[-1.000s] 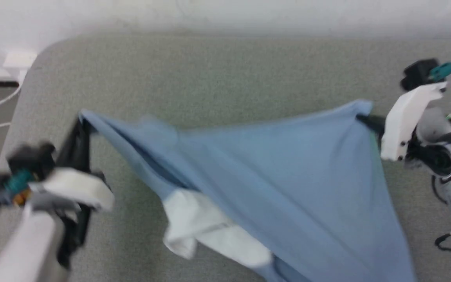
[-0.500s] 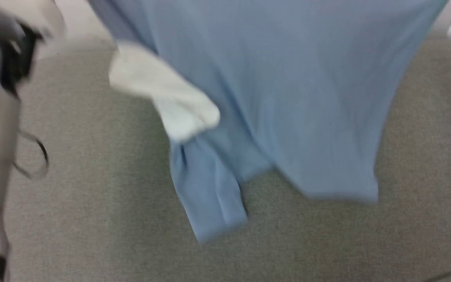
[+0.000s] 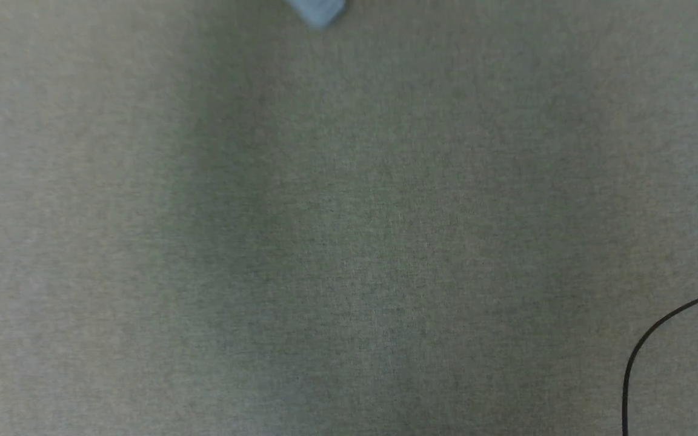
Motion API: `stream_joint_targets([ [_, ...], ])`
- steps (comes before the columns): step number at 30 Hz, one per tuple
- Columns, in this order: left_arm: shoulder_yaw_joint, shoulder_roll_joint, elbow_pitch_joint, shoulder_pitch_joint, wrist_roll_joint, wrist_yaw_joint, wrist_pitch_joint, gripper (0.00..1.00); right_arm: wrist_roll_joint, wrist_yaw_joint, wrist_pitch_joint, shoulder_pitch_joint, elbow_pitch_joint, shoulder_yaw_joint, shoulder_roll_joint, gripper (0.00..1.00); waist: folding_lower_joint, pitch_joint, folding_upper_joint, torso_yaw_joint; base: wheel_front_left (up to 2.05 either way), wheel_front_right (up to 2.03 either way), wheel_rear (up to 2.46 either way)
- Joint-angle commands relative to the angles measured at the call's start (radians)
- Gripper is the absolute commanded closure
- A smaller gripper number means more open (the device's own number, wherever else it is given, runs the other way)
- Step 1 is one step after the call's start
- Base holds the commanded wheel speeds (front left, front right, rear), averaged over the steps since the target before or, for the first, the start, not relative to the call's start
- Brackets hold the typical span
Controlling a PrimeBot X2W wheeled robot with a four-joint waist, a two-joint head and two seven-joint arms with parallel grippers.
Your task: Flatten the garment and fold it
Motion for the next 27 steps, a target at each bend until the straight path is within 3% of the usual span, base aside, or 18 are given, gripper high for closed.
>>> stream_joint_targets([
  [1,0.005,0.016,0.016,-0.005,0.005,0.000,-0.005,1.00,-0.006,-0.003,-0.006,-0.002,0.014,-0.008,-0.011,1.00,-0.0003,0.088,0.0000,-0.023,0.00,0.00,0.00],
  [11,0.016,-0.019,0.171,0.056,-0.040,-0.029,-0.066,1.00,0.012,-0.003,-0.046,0.016,0.111,0.053,0.023,1.00,-0.0003,0.153,0.0000,-0.017,0.00,0.00,0.00],
  [18,0.049,-0.058,0.234,0.217,-0.091,-0.046,-0.084,1.00,0.105,-0.003,-0.080,0.167,0.112,0.178,0.038,1.00,-0.0003,0.086,0.0000,-0.005,0.00,0.00,0.00],
  [27,0.161,-0.082,0.039,0.676,-0.136,-0.005,-0.086,1.00,0.280,-0.003,-0.136,0.569,-0.064,0.346,-0.035,1.00,-0.0003,-0.100,0.0000,0.010,0.00,0.00,0.00],
])
